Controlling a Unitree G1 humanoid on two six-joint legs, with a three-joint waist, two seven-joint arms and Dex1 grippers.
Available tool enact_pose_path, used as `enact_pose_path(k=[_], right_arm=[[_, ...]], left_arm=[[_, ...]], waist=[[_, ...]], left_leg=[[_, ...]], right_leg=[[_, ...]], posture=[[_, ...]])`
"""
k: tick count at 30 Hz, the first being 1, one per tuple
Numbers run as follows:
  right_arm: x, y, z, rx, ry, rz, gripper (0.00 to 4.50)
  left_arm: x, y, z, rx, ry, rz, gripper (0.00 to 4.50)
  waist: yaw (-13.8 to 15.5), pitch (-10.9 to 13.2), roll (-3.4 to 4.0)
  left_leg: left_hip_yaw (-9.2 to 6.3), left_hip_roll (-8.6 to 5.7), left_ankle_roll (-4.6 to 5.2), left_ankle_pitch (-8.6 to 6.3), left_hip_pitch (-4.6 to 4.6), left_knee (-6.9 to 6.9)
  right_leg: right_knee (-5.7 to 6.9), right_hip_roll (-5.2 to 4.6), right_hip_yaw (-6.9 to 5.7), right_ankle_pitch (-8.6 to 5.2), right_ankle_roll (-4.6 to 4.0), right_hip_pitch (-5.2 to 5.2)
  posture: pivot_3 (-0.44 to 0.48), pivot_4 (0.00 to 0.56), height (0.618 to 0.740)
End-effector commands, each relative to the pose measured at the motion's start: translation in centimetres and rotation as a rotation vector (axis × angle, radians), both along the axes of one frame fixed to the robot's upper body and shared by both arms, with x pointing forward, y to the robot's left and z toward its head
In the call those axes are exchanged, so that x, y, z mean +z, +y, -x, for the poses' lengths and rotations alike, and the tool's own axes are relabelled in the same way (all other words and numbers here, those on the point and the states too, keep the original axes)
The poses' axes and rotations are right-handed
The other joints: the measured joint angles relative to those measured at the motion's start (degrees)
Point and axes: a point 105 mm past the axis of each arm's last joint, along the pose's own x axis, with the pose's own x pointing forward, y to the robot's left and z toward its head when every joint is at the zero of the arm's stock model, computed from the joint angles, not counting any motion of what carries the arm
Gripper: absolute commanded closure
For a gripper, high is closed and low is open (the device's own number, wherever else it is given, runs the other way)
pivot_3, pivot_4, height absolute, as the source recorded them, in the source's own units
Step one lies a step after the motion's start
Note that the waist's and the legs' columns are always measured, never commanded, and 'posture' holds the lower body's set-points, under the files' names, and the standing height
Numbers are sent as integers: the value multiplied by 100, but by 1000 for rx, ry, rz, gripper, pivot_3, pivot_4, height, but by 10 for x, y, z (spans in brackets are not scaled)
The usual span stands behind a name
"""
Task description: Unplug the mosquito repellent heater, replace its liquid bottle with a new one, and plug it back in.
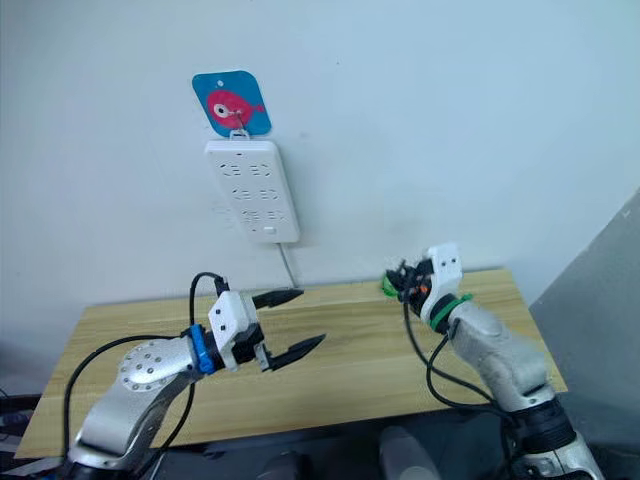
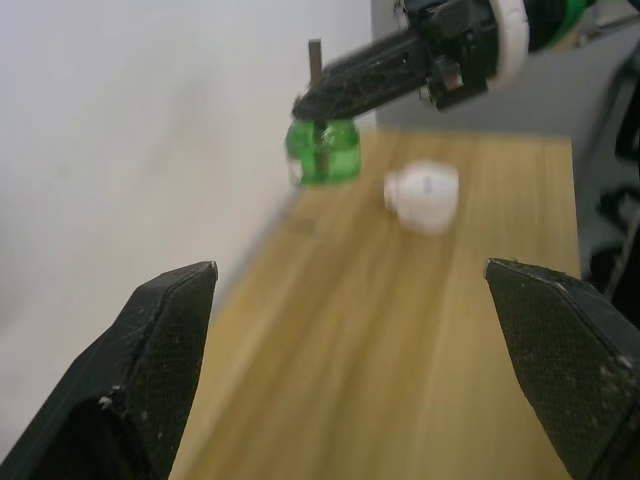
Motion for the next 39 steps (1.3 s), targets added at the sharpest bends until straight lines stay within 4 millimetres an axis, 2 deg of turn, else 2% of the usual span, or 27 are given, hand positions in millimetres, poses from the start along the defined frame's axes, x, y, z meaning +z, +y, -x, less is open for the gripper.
enact_pose_path(k=[1,5,9,13,17,23,27,29,32,34,37,39], right_arm=[[-9,-3,-15,-34,-127,117,3687],[-40,-8,-28,-76,-118,186,3687],[-58,-11,-41,-136,-88,177,3687],[-70,-17,-52,-213,-66,174,3687],[-74,-17,-54,-232,-59,150,3687],[-78,-15,-52,-229,-54,130,1551],[-66,-18,-50,-259,-110,94,62],[-53,-18,-41,-256,-175,78,24],[-34,-9,-14,-174,-240,76,24],[-24,3,8,-57,-251,91,24],[-11,31,52,244,-255,133,24],[-6,42,73,390,-232,151,24]], left_arm=[[-1,-7,11,-54,41,-68,0],[-5,-14,22,-101,57,-109,0],[-3,-19,21,-99,42,-71,0],[1,-21,10,-26,48,44,0],[4,-27,12,-49,56,75,0],[5,-28,12,-51,56,86,0],[6,-25,6,-1,36,106,0],[3,-16,4,78,32,125,0],[-6,11,-2,294,50,183,0],[-15,30,-1,416,61,191,0],[-31,68,2,620,38,151,0],[-40,88,6,714,26,117,0]], waist=[[12,5,-4],[19,7,-7],[34,8,-7],[84,7,-7],[159,7,-6],[175,7,-6],[184,8,-6],[196,8,-5],[217,15,3],[246,25,12],[277,43,12],[294,54,-1]], left_leg=[[0,-1,0,0,0,0],[7,-4,-1,-1,0,2],[0,-2,-1,-1,4,1],[0,-5,-1,-1,6,6],[-4,-5,-1,-1,7,6],[-8,-6,-1,0,8,6],[-8,-7,-1,0,11,9],[-9,-6,-1,-1,12,8],[-12,-3,-3,-3,11,0],[-14,0,-7,-6,7,-2],[-11,1,-8,-7,9,-1],[-10,1,-9,-7,16,1]], right_leg=[[0,0,0,0,0,0],[-2,-4,6,1,0,2],[4,-4,-1,2,-2,4],[7,-4,0,3,-4,9],[8,-4,-4,7,-11,11],[12,-4,-7,17,-28,12],[11,-4,-6,17,-27,18],[10,-4,-7,16,-26,18],[10,-5,-7,0,-13,15],[9,-6,-7,-4,-14,9],[8,-7,-5,-10,-16,9],[6,-8,-5,-18,-24,18]], posture=[[-107,101,724],[-92,100,724],[-71,100,724],[-61,97,724],[-47,95,724],[-49,95,724],[-67,111,724],[-72,121,724],[-88,140,724],[-93,147,724],[-101,153,724],[-103,155,724]])
